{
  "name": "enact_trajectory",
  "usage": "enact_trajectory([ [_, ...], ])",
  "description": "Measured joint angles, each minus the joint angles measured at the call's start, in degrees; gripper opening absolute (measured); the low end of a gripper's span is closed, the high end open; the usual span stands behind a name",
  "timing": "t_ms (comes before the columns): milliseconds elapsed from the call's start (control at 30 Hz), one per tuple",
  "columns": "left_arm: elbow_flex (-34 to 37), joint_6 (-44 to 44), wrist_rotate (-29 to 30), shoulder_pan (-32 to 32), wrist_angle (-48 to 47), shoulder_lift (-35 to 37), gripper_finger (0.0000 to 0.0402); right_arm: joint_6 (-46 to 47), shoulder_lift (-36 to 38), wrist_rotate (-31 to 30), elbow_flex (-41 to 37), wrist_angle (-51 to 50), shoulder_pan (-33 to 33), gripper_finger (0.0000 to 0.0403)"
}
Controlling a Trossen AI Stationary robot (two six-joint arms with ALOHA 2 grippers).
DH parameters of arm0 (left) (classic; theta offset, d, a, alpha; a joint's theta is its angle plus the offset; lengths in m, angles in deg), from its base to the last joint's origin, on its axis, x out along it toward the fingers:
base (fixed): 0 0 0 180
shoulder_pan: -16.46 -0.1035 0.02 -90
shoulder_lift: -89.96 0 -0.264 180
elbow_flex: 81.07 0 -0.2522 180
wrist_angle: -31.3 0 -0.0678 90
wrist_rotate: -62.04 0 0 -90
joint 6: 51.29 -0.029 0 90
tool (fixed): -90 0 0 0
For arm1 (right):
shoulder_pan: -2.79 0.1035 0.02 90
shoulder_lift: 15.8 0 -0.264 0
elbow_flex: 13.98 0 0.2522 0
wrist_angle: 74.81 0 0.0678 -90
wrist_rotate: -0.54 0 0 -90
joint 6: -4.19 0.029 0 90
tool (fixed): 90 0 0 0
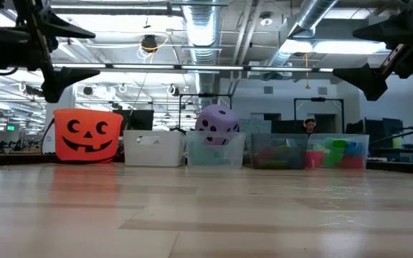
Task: Pick & Place Toys
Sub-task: Return to Home Position
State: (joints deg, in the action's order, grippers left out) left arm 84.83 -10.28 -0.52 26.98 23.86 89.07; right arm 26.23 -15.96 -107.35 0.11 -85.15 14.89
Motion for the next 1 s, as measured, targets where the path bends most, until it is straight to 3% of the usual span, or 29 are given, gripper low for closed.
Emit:
enact_trajectory([
  [1000,0.0,0.0,-0.09,0.0,0.12,-8.86,0.0319,0.0,0.0,0.0,0.01,-0.02,0.0,0.0383],
])
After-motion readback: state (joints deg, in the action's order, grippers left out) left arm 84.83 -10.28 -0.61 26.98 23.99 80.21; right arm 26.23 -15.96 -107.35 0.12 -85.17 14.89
